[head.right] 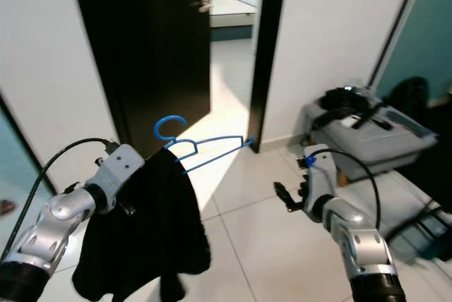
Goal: Hang hanger
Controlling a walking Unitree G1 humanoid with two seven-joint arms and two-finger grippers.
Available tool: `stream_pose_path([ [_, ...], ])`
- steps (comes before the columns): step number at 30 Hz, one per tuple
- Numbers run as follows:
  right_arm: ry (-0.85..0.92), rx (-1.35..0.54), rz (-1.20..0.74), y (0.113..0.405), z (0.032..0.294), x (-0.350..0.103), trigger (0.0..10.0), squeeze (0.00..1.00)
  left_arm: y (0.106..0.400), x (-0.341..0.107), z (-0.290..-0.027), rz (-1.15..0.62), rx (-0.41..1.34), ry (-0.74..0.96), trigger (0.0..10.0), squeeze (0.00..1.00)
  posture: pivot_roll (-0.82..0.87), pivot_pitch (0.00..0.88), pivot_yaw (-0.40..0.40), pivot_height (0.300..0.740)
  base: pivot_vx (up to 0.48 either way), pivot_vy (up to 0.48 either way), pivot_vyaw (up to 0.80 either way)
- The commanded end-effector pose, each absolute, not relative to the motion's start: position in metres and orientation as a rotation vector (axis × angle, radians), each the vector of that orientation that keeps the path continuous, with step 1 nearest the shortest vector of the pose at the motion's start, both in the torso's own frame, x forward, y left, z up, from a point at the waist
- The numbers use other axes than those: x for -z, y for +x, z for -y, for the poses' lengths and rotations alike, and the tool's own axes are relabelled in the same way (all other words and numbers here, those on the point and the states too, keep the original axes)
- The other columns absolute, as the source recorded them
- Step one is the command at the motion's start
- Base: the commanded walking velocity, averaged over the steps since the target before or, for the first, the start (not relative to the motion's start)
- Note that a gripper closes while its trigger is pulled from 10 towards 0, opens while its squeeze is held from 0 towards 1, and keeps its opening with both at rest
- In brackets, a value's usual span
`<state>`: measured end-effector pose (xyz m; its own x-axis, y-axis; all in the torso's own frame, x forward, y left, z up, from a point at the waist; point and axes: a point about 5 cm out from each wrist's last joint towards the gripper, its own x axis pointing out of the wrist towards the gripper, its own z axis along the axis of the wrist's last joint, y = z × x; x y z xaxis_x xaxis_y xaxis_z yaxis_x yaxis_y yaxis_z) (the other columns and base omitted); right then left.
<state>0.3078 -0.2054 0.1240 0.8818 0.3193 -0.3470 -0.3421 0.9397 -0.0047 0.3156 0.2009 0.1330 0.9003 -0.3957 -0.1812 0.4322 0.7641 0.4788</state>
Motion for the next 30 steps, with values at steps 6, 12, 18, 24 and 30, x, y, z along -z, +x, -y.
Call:
stream_pose_path([
  [6,-0.059,-0.506,-0.391,0.288,0.172,-0.089,10.0,0.0,0.283,-0.096,-0.159,-0.099,0.484,0.353,10.0,0.0,0.01,0.0,-0.085,0.74,0.0,0.0,-0.8],
  [12,0.018,-0.502,-0.38,0.272,0.162,-0.073,10.0,0.0,0.263,-0.077,-0.143,-0.129,0.472,0.278,10.0,0.0,0.01,0.0,-0.074,0.74,0.0,0.0,-0.8],
  [18,0.011,-0.471,-0.352,0.254,0.157,-0.061,10.0,0.0,0.252,-0.066,-0.146,-0.127,0.348,0.281,10.0,0.0,-0.01,0.0,-0.053,0.74,0.0,0.0,-0.79],
  [24,0.004,-0.476,-0.34,0.25,0.155,-0.059,10.0,0.0,0.257,-0.063,-0.16,-0.102,0.331,0.496,10.0,0.0,-0.01,0.0,-0.051,0.74,0.0,0.0,-0.79],
  [30,0.014,-0.501,-0.335,0.246,0.155,-0.056,10.0,0.0,0.252,-0.056,-0.16,-0.132,0.444,0.471,10.0,0.0,0.0,0.0,-0.047,0.74,0.0,0.0,-0.79],
])
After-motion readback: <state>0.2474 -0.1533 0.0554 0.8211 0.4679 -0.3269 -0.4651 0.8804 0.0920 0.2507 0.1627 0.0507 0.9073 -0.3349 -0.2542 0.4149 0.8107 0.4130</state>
